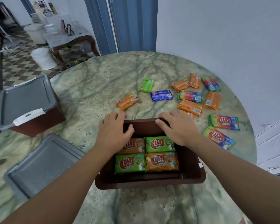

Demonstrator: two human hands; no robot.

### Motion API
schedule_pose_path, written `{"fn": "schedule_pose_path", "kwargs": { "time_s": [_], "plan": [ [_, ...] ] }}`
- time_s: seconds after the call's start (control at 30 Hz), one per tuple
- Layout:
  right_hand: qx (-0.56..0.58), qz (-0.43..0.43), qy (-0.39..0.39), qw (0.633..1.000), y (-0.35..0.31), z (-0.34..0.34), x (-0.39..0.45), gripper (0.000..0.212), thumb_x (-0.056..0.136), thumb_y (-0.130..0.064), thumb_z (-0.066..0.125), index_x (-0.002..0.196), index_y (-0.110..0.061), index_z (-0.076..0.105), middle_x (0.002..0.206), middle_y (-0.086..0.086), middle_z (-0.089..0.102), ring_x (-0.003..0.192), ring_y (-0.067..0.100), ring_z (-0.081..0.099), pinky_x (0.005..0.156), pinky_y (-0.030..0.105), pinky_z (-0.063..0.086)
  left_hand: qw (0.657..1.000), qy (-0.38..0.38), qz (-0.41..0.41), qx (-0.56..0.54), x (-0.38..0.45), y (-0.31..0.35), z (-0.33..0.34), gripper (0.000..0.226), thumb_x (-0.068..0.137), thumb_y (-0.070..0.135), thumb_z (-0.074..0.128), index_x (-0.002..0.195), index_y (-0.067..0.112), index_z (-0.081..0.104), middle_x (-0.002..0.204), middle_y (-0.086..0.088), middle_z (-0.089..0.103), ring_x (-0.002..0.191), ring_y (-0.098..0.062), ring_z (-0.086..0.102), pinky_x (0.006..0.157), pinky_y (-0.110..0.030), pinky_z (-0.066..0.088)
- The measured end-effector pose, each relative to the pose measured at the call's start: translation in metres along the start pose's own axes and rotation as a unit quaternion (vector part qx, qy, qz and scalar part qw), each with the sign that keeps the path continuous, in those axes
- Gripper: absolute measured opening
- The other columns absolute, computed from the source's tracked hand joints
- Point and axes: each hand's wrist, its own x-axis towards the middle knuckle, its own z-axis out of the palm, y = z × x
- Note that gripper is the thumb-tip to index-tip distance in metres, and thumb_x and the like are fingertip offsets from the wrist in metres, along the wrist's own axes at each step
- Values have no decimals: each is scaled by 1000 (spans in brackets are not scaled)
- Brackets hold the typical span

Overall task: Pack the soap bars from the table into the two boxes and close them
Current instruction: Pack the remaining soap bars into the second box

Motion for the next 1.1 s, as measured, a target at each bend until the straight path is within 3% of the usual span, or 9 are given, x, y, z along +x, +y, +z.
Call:
{"fn": "schedule_pose_path", "kwargs": {
  "time_s": [0.1, 0.2, 0.27, 0.37, 0.5, 0.6, 0.7, 0.97, 1.1],
  "plan": [
    [45, 24, -11, 999, -1, -9, 12, 58, 99, -69, 13, 87, -32, 55, 84, -6, 57, 91, 21, 57, 80, 45, 50, 998, 13, 12, -52, 17, 6, -3, 28, 96, 47, 53, 107, 23, 60, 106, 5, 57, 102, -19, 50, 85, -40, 47],
    [54, 38, -44, 997, -2, -14, 38, 50, 105, -60, 25, 77, -27, 49, 83, -3, 58, 85, 24, 59, 74, 42, 49, 995, 6, 13, -96, 47, 12, -1, 26, 97, 46, 54, 93, 22, 63, 96, 4, 60, 91, -18, 55, 73, -40, 49],
    [42, 34, -54, 997, -2, -16, 56, 43, 105, -59, 30, 82, -30, 51, 90, -1, 60, 89, 23, 59, 75, 41, 48, 995, -11, 8, -101, 69, 12, 3, 23, 96, 42, 55, 87, 22, 61, 89, 4, 60, 84, -20, 57, 67, -38, 48],
    [29, 37, -75, 996, 3, -12, 81, 39, 105, -58, 37, 106, -28, 62, 102, -1, 63, 93, 20, 58, 78, 39, 49, 995, -63, -16, -75, 102, 6, 9, 18, 95, 36, 59, 82, 23, 56, 86, 1, 57, 82, -24, 58, 63, -35, 42],
    [1, 44, -106, 993, 13, 3, 113, 39, 100, -59, 48, 124, -31, 60, 119, 1, 67, 108, 22, 61, 91, 44, 54, 990, -126, -51, -33, 136, -7, 26, 17, 94, 37, 63, 97, 21, 59, 102, -5, 61, 93, -28, 60, 71, -36, 48],
    [-26, 54, -143, 988, 19, 10, 135, 49, 98, -56, 55, 139, -30, 50, 135, 3, 58, 120, 27, 58, 98, 47, 51, 986, -154, -66, 3, 156, -15, 43, 39, 94, 42, 64, 124, 20, 55, 124, -10, 56, 113, -31, 55, 87, -43, 51],
    [-69, 55, -143, 986, 27, 16, 155, 59, 98, -53, 58, 147, -26, 41, 144, 9, 47, 130, 33, 48, 101, 49, 49, 980, -180, -81, 29, 172, -19, 58, 53, 93, 44, 66, 136, 20, 45, 135, -12, 49, 125, -32, 47, 94, -46, 46],
    [-86, 76, -164, 980, 52, 33, 185, 86, 98, -43, 62, 162, -19, 11, 170, 11, 12, 152, 37, 20, 119, 51, 32, 962, -232, -128, 69, 192, -29, 95, 75, 91, 48, 67, 147, 16, 30, 144, -17, 46, 132, -36, 44, 103, -50, 39],
    [-95, 87, -192, 973, 61, 39, 190, 92, 98, -38, 54, 164, -20, -7, 172, 8, 3, 157, 32, 8, 125, 53, 21, 965, -209, -142, 69, 193, -35, 102, 67, 93, 45, 67, 142, 15, 34, 140, -15, 47, 127, -34, 45, 100, -49, 41]
  ]
}}
